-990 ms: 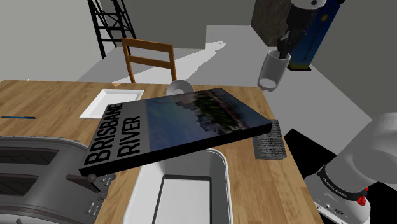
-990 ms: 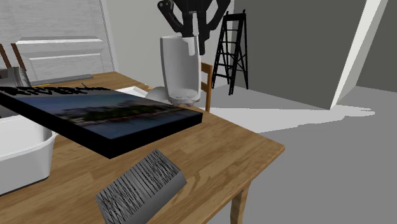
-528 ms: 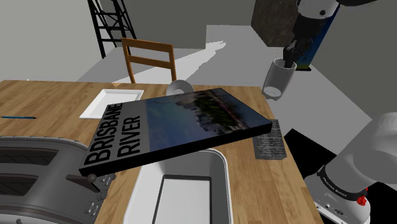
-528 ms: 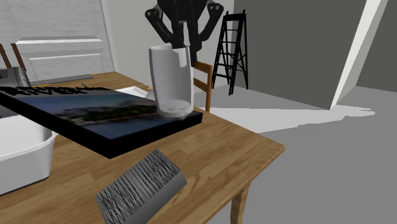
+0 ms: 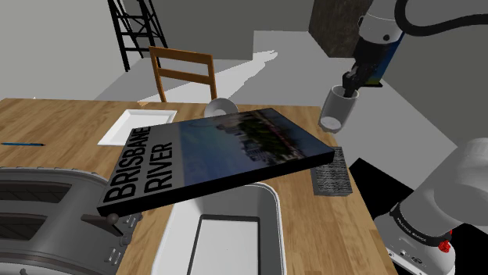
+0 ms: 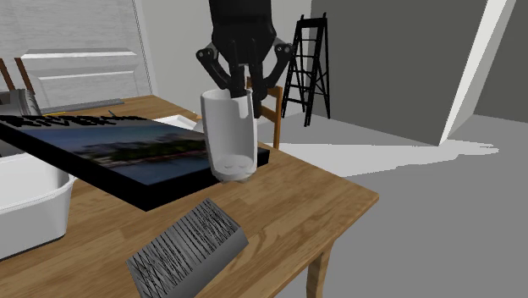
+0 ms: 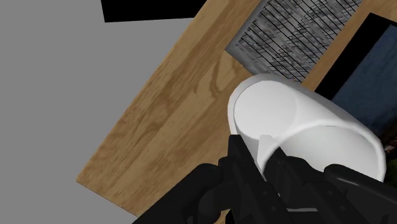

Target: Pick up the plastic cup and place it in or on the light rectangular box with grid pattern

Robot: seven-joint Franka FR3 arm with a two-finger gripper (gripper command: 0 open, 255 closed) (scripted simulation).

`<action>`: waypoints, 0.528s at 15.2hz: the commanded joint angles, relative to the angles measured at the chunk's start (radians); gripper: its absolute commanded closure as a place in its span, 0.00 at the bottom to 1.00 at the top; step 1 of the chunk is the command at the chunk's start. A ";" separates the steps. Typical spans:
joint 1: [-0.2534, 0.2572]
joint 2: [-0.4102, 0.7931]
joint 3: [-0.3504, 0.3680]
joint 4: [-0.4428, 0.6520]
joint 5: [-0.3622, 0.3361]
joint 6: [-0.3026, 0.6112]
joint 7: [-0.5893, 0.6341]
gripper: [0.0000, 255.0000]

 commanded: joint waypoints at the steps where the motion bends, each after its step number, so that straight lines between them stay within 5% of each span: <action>1: -0.001 0.002 -0.002 -0.024 -0.002 0.027 0.000 1.00; 8: -0.002 0.003 -0.004 -0.117 -0.005 0.121 0.005 1.00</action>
